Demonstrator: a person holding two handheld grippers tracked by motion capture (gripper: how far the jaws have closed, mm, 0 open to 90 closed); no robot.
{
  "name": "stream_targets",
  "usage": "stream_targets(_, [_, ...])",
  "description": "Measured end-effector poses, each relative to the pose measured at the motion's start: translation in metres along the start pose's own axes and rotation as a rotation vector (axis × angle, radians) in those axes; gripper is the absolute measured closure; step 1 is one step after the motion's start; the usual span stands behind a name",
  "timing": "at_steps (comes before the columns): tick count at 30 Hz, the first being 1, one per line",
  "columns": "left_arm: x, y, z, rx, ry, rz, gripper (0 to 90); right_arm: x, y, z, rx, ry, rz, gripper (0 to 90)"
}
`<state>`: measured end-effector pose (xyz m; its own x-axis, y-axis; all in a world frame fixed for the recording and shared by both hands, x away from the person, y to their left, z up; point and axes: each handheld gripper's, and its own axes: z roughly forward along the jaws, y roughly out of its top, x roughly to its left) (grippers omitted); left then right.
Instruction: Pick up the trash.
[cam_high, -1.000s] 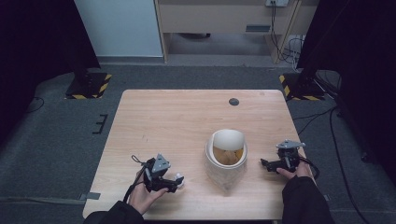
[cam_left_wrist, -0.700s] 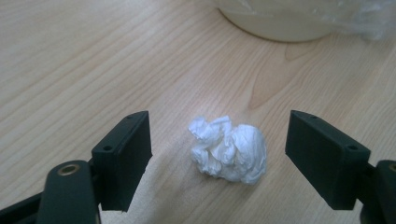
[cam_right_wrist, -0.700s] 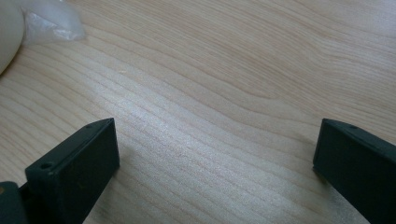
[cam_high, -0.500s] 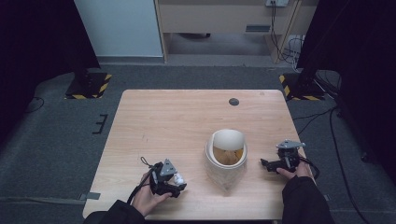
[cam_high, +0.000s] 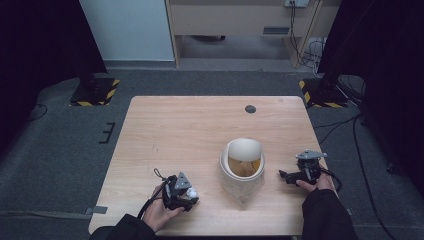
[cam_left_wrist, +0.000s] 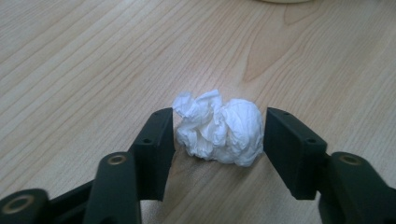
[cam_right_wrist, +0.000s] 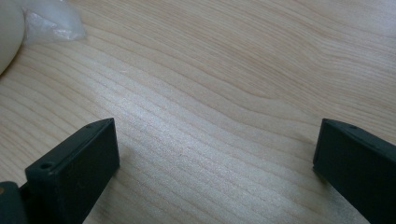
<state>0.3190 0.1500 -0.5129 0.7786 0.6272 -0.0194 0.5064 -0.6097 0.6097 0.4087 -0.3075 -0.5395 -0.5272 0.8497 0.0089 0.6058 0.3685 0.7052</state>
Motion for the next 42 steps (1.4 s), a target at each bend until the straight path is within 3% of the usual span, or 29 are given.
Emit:
stream_targets(4, [0.000, 0.001, 0.001, 0.022, 0.006, 0.008, 52.3, 0.000, 0.000, 0.000, 0.000, 0.001, -0.001, 0.5])
stream_targets(11, [-0.001, 0.003, 0.000, 0.017, 0.008, 0.012, 61.8, 0.000, 0.000, 0.000, 0.000, 0.001, -0.001, 0.5])
stream_targets(22, [0.001, 0.005, -0.007, -0.023, 0.009, -0.008, 63.2, 0.000, 0.000, 0.000, 0.000, 0.001, -0.001, 0.5])
stream_targets(32, [0.001, 0.008, -0.014, -0.088, 0.002, -0.027, 63.7, 0.000, 0.000, 0.000, 0.000, 0.001, -0.001, 0.5])
stream_targets(40, [0.000, 0.014, -0.026, -0.195, -0.005, -0.053, 64.1, 0.000, 0.000, 0.000, 0.000, 0.002, 0.000, 0.5])
stream_targets(42, [0.000, 0.016, -0.032, -0.248, -0.006, -0.065, 64.1, 0.000, 0.000, 0.000, 0.000, 0.002, -0.001, 0.5])
